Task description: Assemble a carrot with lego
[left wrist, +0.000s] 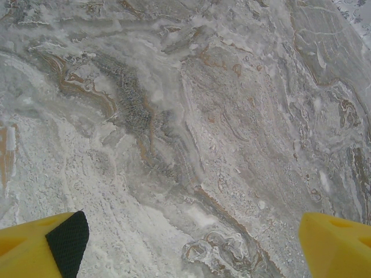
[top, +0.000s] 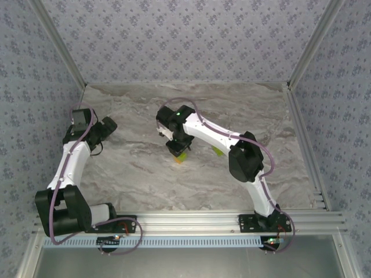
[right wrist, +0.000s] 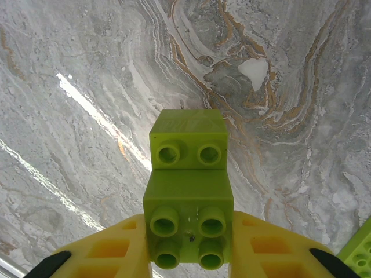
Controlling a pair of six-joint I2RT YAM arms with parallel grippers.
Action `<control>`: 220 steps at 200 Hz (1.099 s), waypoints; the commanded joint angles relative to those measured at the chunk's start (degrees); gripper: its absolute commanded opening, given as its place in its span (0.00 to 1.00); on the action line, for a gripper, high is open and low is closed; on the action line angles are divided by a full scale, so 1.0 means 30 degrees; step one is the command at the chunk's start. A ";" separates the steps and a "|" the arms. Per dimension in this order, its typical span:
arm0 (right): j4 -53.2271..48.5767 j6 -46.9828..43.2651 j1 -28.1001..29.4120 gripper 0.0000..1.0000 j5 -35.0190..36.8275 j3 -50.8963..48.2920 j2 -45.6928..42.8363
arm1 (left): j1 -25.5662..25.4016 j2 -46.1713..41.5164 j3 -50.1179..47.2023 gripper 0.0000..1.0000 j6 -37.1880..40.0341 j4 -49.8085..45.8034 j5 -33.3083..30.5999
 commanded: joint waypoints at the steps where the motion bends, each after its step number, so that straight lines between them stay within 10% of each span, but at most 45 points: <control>1: -0.2102 -0.0199 0.0443 0.32 -0.0163 -0.1048 0.2214 | 0.0139 -0.0214 0.0419 0.95 -0.0030 -0.0205 0.0017; 220: -0.3085 0.0399 0.0136 0.31 0.0572 0.3678 0.0427 | 0.0119 -0.0295 0.0441 0.95 -0.0004 -0.0262 0.0017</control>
